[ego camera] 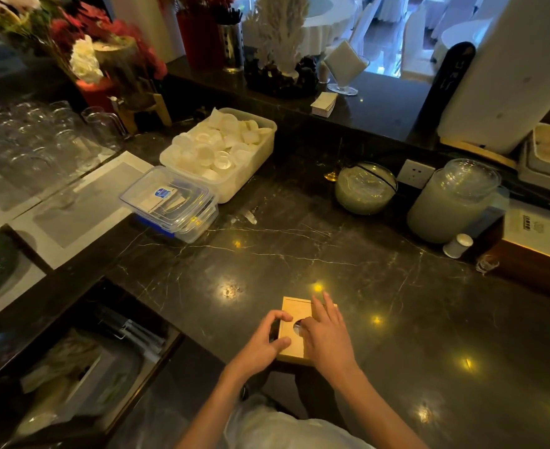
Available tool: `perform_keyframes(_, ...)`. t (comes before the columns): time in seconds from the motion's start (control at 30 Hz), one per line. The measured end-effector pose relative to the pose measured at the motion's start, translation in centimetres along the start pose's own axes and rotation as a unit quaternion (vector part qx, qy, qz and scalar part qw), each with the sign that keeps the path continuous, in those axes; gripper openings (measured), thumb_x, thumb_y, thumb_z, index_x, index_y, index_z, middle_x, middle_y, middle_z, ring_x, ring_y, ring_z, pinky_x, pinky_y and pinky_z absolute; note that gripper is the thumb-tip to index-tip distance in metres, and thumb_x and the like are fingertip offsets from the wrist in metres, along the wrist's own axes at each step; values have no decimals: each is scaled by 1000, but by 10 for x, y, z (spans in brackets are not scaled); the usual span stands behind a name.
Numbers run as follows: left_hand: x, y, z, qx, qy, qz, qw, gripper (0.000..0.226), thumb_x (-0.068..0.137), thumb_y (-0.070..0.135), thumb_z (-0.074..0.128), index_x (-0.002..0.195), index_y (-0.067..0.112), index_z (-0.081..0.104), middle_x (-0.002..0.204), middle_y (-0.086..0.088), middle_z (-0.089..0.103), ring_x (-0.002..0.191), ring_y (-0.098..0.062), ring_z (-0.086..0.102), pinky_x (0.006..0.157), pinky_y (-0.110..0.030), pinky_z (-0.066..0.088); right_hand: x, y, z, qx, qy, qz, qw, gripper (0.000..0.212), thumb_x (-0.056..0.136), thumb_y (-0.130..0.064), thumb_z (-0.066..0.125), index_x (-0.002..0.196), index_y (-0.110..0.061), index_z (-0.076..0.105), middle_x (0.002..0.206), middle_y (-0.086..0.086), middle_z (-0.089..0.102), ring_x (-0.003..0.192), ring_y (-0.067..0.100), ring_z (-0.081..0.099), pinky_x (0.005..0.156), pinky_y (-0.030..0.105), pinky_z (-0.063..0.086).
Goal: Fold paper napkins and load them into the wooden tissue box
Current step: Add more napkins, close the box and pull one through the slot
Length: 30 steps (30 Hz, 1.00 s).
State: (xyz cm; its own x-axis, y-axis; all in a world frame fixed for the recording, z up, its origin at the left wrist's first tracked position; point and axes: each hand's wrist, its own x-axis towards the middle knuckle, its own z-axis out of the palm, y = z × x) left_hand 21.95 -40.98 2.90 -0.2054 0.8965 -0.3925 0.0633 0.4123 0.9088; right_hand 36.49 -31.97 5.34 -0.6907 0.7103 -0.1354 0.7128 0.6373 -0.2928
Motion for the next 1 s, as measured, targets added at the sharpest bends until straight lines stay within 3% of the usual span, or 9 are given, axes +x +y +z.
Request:
perform_keyframes(0.23, -2, -1, 3, 17, 2, 14, 1000, 40, 94, 13, 59, 120, 42, 50, 141, 8, 47, 134, -13, 43, 114, -47, 39, 9, 4, -2, -7, 11, 5, 1000, 21, 95, -28, 56, 110, -20, 69, 158, 6, 30, 151, 27, 3, 120, 42, 14)
perform_keyframes(0.4, -7, -1, 7, 43, 21, 9, 999, 43, 96, 14, 56, 117, 50, 47, 142, 9, 40, 133, -15, 40, 113, -44, 39, -5, 25, -1, 82, 43, 12, 996, 13, 94, -32, 57, 95, -26, 68, 157, -1, 33, 151, 23, 2, 117, 39, 25)
perform_keyframes(0.57, -8, 5, 15, 114, 53, 40, 991, 33, 98, 23, 57, 120, 47, 52, 157, 10, 13, 145, -11, 10, 117, -36, 20, -26, 40, 2, 166, 73, -26, 983, 4, 93, -30, 60, 93, -28, 63, 159, -3, 26, 151, 14, -4, 111, 24, 18)
perform_keyframes(0.67, -4, 13, 18, 139, 69, 61, 986, 21, 97, 26, 59, 116, 34, 62, 160, 8, 7, 145, -6, 1, 115, -31, 14, -28, 43, 7, 184, 88, -24, 979, 2, 92, -28, 60, 93, -29, 62, 159, -2, 27, 151, 13, 0, 111, 25, 18)
perform_keyframes(0.77, 2, 17, 18, 175, 81, 61, 979, 8, 95, 28, 61, 98, 26, 67, 162, 6, 8, 150, -13, -5, 120, -44, 9, -27, 42, 9, 214, 87, -9, 973, 3, 91, -27, 62, 91, -30, 62, 160, -2, 26, 151, 12, 1, 112, 26, 15)
perform_keyframes(0.9, 15, 28, 19, 191, 93, 61, 975, 7, 95, 23, 60, 91, 21, 65, 163, 4, 12, 151, -16, -7, 120, -44, 4, -20, 39, 6, 301, 77, 48, 949, 7, 92, -24, 61, 88, -30, 61, 159, -4, 26, 148, 7, 1, 115, 30, 11)
perform_keyframes(1.0, 24, 37, 21, 169, 91, 61, 980, 7, 94, 19, 60, 89, 21, 65, 162, 6, 13, 151, -13, -3, 120, -45, 6, -15, 40, 5, 349, 68, 65, 933, 5, 92, -28, 61, 89, -31, 61, 158, -7, 22, 150, 14, 5, 118, 39, 14)
